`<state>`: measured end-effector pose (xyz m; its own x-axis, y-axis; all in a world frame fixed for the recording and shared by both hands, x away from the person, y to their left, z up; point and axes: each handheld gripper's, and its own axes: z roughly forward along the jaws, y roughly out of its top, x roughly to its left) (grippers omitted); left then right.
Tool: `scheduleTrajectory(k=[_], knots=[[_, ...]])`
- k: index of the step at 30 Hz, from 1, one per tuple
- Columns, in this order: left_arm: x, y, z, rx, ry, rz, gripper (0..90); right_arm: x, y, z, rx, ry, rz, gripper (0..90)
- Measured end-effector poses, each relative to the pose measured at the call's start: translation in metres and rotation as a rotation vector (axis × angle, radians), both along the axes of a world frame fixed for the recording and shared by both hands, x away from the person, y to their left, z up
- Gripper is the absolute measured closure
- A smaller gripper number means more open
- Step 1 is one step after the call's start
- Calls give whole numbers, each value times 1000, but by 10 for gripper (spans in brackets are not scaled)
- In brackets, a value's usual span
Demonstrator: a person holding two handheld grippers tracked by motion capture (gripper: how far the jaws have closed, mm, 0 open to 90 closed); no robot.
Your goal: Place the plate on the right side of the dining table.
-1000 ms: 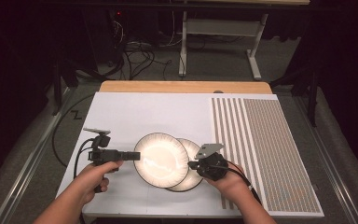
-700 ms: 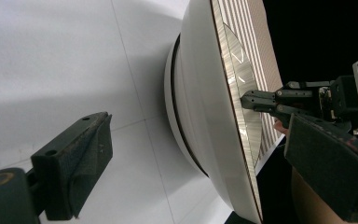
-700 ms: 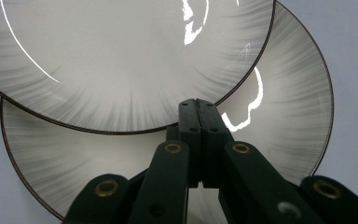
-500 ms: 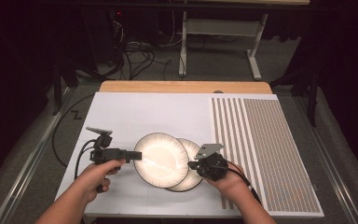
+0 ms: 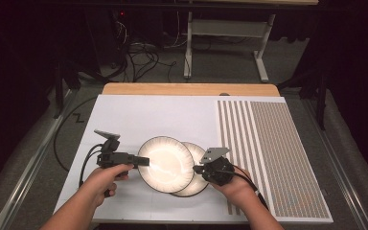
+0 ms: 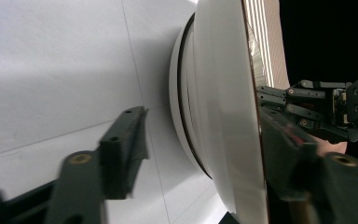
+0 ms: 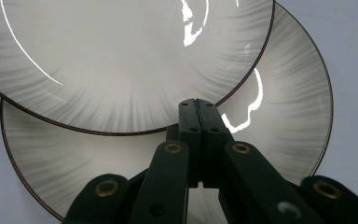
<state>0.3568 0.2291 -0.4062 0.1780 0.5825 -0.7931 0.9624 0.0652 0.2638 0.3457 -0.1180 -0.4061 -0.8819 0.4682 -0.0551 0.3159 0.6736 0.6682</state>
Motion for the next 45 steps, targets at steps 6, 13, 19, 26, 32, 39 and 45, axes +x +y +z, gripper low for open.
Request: scheduleTrajectory(k=[6,13,19,26,32,39,45], knots=[[1,-4,0,9,13,-7,520,0,0,0,-1,0,0,900],[2,-8,4,37,15,-14,658,0,0,0,-2,-3,-1,900],[1,-13,8,76,11,-20,706,0,0,0,-2,-3,-2,900],[2,-19,13,152,4,-33,740,0,0,0,-3,-2,-6,900],[1,-20,13,156,4,-35,746,0,-5,4,21,-2,-13,824],[0,-21,17,155,-12,-40,763,2,-14,10,65,-18,-44,706],[-1,-19,19,161,-26,-40,767,3,-22,14,111,-19,-62,633]])
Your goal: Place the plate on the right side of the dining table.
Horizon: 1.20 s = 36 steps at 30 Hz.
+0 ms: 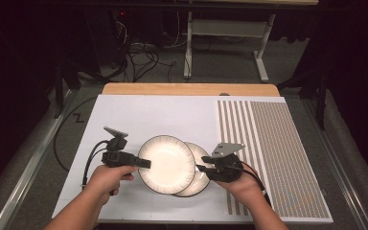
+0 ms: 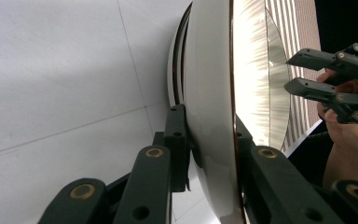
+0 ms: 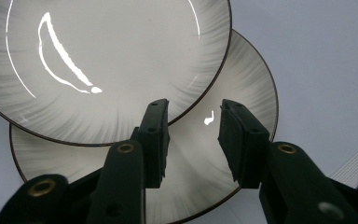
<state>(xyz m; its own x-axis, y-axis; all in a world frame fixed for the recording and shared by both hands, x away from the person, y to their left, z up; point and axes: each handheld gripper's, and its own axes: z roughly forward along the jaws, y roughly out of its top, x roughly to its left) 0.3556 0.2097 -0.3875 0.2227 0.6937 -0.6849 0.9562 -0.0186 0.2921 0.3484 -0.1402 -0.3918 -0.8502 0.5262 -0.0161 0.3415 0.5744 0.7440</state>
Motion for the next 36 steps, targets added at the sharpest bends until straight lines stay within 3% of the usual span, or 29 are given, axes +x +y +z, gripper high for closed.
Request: scheduleTrajectory(k=[13,28,36], knots=[[-5,4,5,-8,-83,-7,782,-1,-20,6,46,-54,-64,469],[-12,11,7,-39,-254,-6,798,-1,-51,13,101,-96,-133,364],[-17,12,7,-33,-348,1,800,-2,-70,11,126,-102,-180,290]])
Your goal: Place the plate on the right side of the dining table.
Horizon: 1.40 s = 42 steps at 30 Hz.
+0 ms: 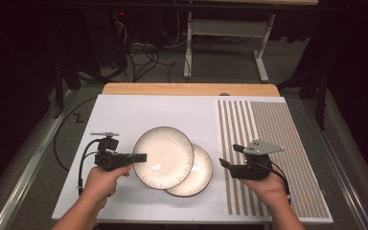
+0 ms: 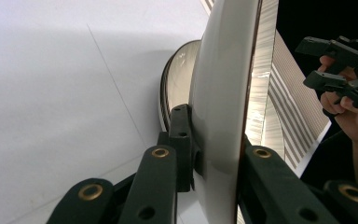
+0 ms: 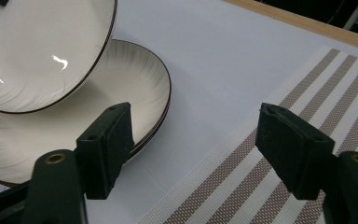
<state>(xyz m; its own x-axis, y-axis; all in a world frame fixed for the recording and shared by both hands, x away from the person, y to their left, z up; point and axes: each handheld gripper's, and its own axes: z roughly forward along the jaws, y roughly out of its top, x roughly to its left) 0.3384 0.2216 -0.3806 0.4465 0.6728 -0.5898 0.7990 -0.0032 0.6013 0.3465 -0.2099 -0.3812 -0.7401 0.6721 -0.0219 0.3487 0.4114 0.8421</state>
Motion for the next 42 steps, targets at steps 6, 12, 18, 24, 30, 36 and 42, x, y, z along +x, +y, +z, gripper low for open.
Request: scheduleTrajectory(k=[6,12,18,24,30,36,42], knots=[[-4,2,-3,-15,-76,3,800,-4,-9,1,26,-22,-19,217],[-12,-1,-2,3,-197,-22,801,-9,-15,1,55,-35,-34,144],[-17,-5,-2,17,-274,-23,801,-16,-19,0,91,-47,-43,39],[-24,-5,-3,27,-334,-19,799,-20,-18,-5,88,-53,-73,9],[-31,-5,-3,39,-371,-14,799,-20,-15,-7,87,-69,-109,10],[-33,-3,-4,36,-384,-13,799,-20,-11,-5,89,-76,-135,18],[-34,-4,-4,40,-399,-17,798,-21,-2,-4,78,-84,-128,18]])
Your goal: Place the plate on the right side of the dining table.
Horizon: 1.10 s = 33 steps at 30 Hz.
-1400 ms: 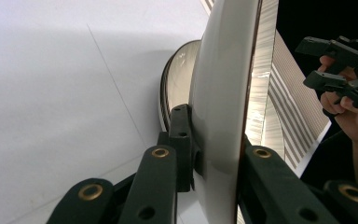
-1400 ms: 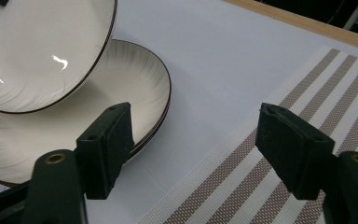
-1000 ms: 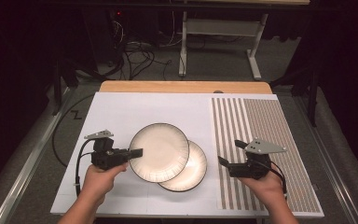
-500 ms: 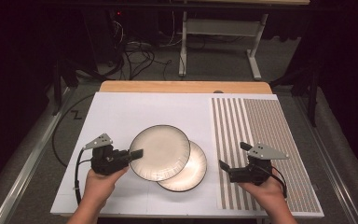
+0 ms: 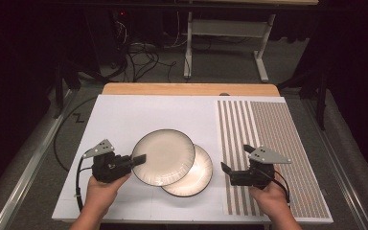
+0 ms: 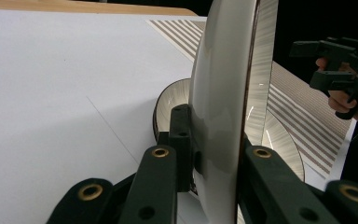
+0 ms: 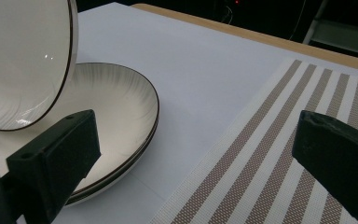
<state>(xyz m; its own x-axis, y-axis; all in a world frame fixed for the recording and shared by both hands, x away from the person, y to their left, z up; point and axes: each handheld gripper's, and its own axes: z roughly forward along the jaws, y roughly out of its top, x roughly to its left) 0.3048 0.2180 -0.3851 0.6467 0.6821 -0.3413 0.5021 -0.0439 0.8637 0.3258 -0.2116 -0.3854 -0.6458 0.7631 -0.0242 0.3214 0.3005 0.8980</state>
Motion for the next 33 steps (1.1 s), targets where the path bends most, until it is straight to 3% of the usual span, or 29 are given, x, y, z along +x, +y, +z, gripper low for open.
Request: scheduleTrajectory(k=[15,25,33], knots=[[-2,0,-1,-1,-20,4,797,7,42,4,-19,5,62,54],[-2,-1,-2,4,-29,6,797,13,75,0,-45,37,116,163],[-2,-1,-2,8,-38,4,797,23,92,-5,4,82,163,210]])
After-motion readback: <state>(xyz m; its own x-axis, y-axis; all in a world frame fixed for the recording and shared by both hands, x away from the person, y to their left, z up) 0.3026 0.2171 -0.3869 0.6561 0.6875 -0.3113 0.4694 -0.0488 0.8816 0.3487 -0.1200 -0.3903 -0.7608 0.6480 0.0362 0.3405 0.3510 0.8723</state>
